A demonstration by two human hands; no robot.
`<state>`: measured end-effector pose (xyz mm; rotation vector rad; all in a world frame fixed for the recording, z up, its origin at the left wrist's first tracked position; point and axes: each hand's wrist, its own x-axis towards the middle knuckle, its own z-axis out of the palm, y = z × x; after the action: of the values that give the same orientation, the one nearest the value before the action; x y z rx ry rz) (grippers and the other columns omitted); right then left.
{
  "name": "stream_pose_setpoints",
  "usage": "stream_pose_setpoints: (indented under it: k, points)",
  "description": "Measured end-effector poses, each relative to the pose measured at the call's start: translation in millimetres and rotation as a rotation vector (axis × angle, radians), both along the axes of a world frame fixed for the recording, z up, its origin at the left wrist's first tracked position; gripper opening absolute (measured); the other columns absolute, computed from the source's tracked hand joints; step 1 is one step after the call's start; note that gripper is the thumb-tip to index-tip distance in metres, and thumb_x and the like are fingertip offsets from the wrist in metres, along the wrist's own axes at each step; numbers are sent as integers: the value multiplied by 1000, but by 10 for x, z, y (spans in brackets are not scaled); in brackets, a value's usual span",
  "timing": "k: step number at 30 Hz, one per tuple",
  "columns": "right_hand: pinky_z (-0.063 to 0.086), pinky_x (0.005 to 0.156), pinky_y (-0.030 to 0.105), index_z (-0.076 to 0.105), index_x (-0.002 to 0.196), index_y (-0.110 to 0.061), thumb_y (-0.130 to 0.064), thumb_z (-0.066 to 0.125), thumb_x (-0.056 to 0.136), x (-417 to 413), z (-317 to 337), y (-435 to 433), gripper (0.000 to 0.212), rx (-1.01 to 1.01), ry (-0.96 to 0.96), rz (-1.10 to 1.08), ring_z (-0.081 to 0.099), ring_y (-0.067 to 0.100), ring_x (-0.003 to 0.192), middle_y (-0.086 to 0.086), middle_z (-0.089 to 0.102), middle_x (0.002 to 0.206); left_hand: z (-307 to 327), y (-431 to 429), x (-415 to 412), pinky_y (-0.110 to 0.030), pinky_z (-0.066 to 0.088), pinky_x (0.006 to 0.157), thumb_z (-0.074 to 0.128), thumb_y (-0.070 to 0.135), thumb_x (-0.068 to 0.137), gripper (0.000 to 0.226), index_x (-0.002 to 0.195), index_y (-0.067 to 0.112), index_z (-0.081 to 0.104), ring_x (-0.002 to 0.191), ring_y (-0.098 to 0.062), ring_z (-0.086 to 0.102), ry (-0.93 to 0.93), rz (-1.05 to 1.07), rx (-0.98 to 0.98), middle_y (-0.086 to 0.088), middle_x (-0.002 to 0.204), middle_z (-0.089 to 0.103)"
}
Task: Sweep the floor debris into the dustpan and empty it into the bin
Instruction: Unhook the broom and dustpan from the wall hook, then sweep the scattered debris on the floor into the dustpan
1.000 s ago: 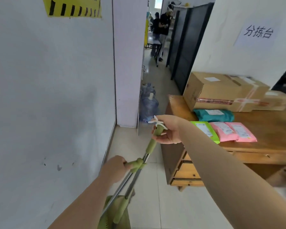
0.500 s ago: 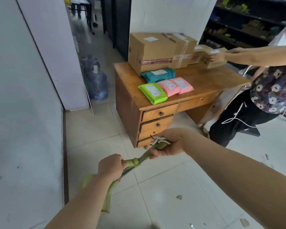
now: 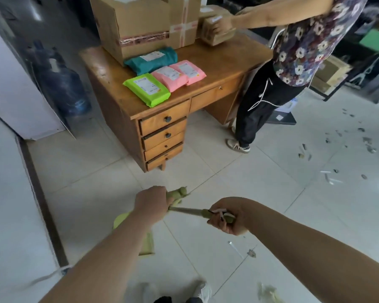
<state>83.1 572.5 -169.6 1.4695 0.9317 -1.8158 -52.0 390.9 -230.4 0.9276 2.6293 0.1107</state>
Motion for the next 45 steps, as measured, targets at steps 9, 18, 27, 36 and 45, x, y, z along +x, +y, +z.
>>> stream_pose_setpoints:
  k: [9, 18, 27, 36, 45]
  points:
    - [44, 34, 16, 53, 88, 4, 2, 39, 93, 576, -329, 749, 15, -151, 56, -396, 47, 16, 29, 13, 54, 59, -62, 677, 54, -34, 41, 73, 40, 42, 101, 35, 120, 16, 53, 100, -27, 60, -228, 34, -62, -5, 116, 64]
    - [32, 29, 15, 50, 90, -6, -12, 67, 78, 1184, -376, 1393, 22, 89, 41, -345, 37, 11, 29, 2, 42, 54, -15, 1526, 316, -33, 40, 68, 27, 62, 97, 52, 106, 19, 55, 86, -23, 55, -174, -53, -139, -1, 92, 59]
    - [55, 45, 28, 54, 95, 5, 13, 53, 86, 1457, -749, 1416, 12, 18, 49, -421, 61, 23, 49, 17, 59, 67, -142, 1678, 254, -32, 41, 67, 34, 59, 98, 46, 90, 18, 54, 88, -27, 59, -215, -66, -126, -4, 89, 61]
    - [40, 31, 15, 49, 100, 1, 12, 43, 90, 1162, -954, 1154, 16, -2, 22, -612, 40, 9, 27, 21, 66, 76, -160, 1685, -251, -35, 47, 74, 36, 57, 98, 50, 104, 12, 55, 99, -29, 58, -236, -167, -200, -10, 109, 61]
    - [34, 28, 12, 49, 90, -2, 2, 50, 93, 1044, -1057, 748, 5, 40, -72, -561, 37, 5, 26, 14, 64, 68, -296, 1581, -664, -42, 54, 70, 35, 49, 101, 51, 104, 3, 55, 86, -29, 64, -306, -186, -108, -12, 101, 65]
